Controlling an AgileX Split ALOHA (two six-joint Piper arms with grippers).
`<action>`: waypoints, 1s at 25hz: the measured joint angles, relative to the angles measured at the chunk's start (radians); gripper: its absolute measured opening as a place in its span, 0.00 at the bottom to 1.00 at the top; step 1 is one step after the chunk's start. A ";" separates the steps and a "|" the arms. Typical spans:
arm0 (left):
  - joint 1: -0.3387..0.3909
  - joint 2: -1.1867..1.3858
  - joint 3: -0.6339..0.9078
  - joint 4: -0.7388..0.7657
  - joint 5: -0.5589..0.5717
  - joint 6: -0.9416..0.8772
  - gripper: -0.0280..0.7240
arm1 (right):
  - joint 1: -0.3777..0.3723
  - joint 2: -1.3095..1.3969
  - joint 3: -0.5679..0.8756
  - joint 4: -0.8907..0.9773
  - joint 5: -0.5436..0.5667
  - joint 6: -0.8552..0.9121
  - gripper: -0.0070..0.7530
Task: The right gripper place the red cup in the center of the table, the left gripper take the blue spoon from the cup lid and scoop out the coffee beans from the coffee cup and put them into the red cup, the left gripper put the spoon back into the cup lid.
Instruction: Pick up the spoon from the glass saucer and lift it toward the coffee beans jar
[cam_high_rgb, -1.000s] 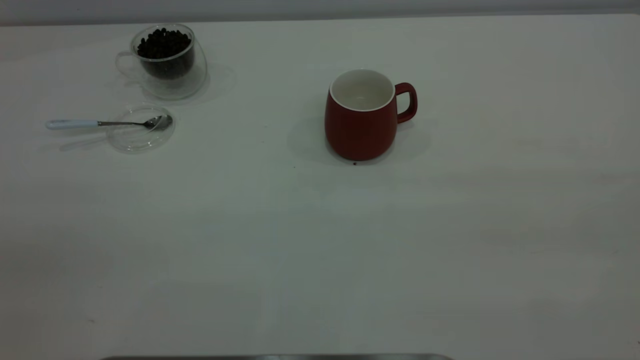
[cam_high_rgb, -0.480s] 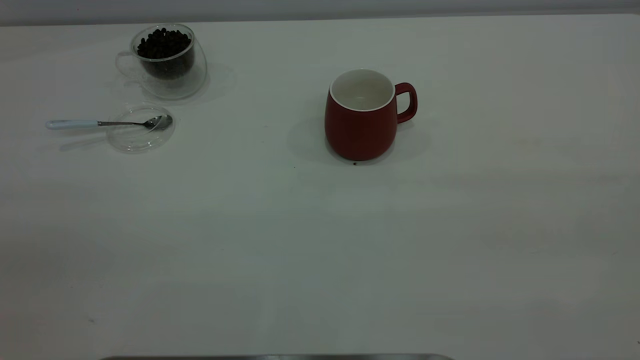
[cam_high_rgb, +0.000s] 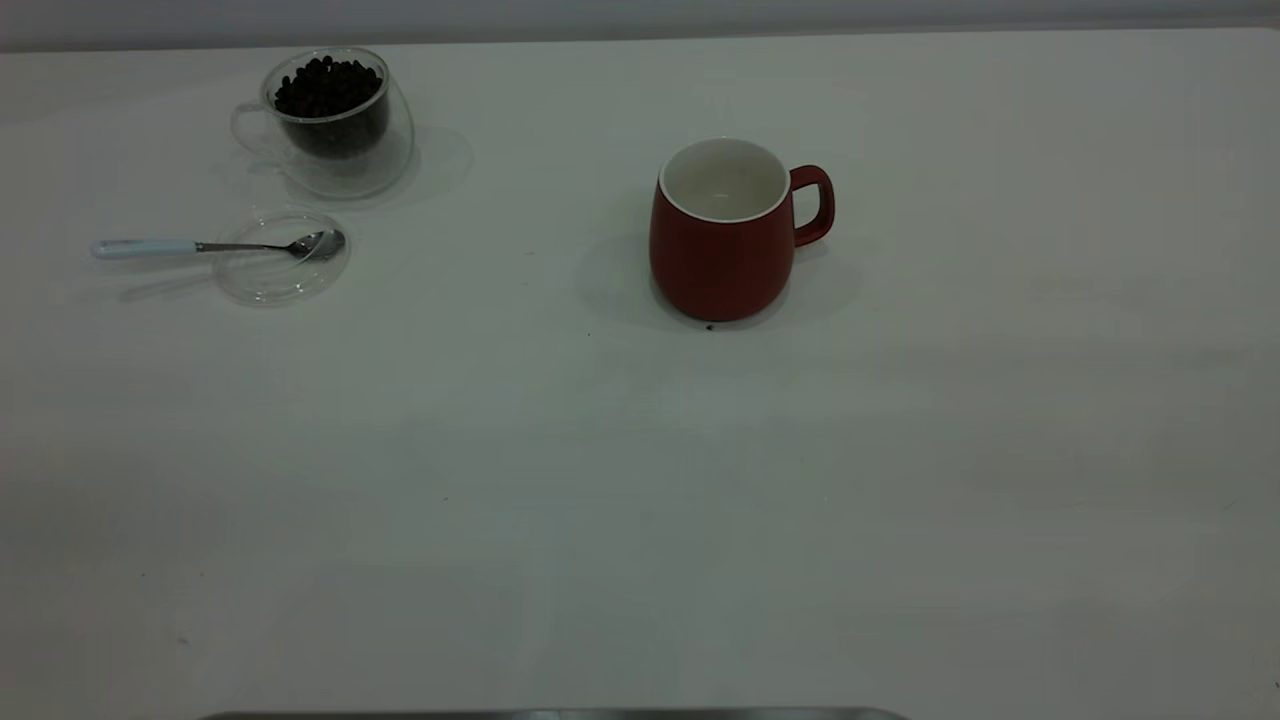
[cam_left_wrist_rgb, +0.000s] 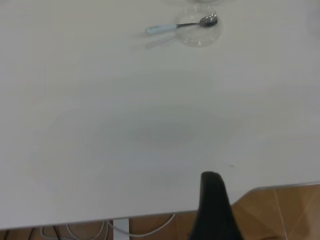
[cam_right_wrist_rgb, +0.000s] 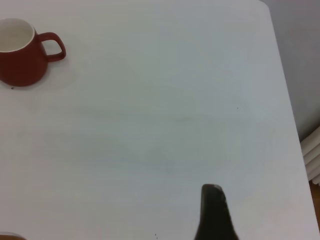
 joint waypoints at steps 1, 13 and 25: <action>0.000 0.000 0.000 0.000 0.000 0.000 0.83 | 0.000 0.000 0.000 0.000 0.000 0.000 0.73; 0.000 0.179 -0.100 0.000 -0.141 -0.157 0.83 | 0.000 0.000 0.000 0.000 0.000 0.000 0.73; 0.000 0.914 -0.342 -0.153 -0.308 -0.103 0.83 | 0.000 0.000 0.000 0.000 0.000 0.000 0.73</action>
